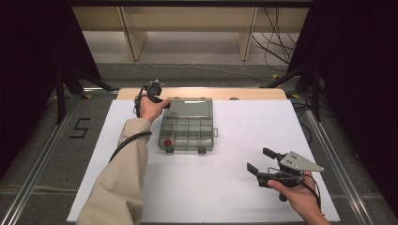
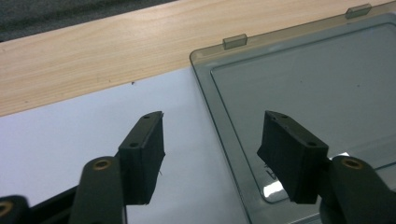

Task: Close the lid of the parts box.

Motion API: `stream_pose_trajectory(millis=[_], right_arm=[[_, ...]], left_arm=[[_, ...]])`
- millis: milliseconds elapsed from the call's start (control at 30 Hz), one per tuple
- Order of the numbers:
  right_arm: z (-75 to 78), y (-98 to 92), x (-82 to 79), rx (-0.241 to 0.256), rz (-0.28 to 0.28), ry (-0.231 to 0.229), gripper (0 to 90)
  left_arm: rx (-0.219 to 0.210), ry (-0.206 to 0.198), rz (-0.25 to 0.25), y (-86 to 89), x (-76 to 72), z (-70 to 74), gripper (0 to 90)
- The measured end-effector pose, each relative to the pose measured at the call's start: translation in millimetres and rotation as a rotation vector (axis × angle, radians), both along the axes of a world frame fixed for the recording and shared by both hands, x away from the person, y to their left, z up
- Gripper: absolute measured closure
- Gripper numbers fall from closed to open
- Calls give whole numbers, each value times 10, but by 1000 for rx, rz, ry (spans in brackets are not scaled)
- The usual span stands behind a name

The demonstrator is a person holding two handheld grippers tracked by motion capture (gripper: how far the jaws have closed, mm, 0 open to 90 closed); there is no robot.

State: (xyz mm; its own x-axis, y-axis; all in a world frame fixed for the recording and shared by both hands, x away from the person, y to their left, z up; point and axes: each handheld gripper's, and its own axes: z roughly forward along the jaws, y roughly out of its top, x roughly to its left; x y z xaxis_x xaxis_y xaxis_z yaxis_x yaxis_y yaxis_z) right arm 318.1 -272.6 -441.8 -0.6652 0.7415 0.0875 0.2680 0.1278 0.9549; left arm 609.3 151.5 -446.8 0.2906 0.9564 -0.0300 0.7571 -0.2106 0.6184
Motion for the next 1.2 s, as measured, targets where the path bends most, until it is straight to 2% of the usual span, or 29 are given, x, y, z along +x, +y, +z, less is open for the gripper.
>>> stream_pose_trajectory(millis=[433, 467, 500, 567, 600, 633, 733, 767, 867, 900, 933, 967, 1033, 1100, 1200], right_arm=[[6, -10, -5, -10, -7, 3, 165], [6, -10, -5, -10, -7, 3, 165], [5, -10, -4, -11, -6, 3, 165], [3, -9, -2, -5, -1, 3, 165], [3, -9, -2, -5, -1, 3, 165], [2, -9, -1, -6, 0, 2, 165], [-2, -3, 0, 0, 0, 4, 165], [-2, -3, 0, 0, 0, 4, 165], [-1, -5, 0, -3, -1, 4, 165], [-2, -2, 0, -1, 0, 4, 165], [-2, -2, 0, -1, 0, 4, 165], [-3, -1, 0, -1, 0, 3, 165], [-2, 0, 0, 0, 2, 3, 165], [-6, 2, 3, 2, 2, -1, 165], [-2, 0, -1, 1, 3, 7, 165]], left_arm=[[-24, 86, 1, -77, 56, -104, 553], [-34, 91, 8, -84, 57, -114, 553], [-76, 62, 43, -111, 49, -164, 576], [-93, 74, 53, -106, 53, -167, 594], [-94, 75, 53, -102, 54, -166, 594], [-90, 100, 48, -87, 59, -146, 612], [-102, 82, 55, -80, 61, -164, 654], [-98, 103, 52, -70, 62, -146, 654], [-104, 89, 62, -68, 61, -154, 702], [-97, 106, 63, -50, 58, -140, 719], [-97, 106, 63, -50, 58, -140, 731], [-110, 88, 75, -49, 57, -155, 731], [-98, 90, 86, -46, 51, -163, 780], [-92, 125, 92, -38, 48, -136, 789], [-81, 123, 110, -43, 44, -130, 836]])
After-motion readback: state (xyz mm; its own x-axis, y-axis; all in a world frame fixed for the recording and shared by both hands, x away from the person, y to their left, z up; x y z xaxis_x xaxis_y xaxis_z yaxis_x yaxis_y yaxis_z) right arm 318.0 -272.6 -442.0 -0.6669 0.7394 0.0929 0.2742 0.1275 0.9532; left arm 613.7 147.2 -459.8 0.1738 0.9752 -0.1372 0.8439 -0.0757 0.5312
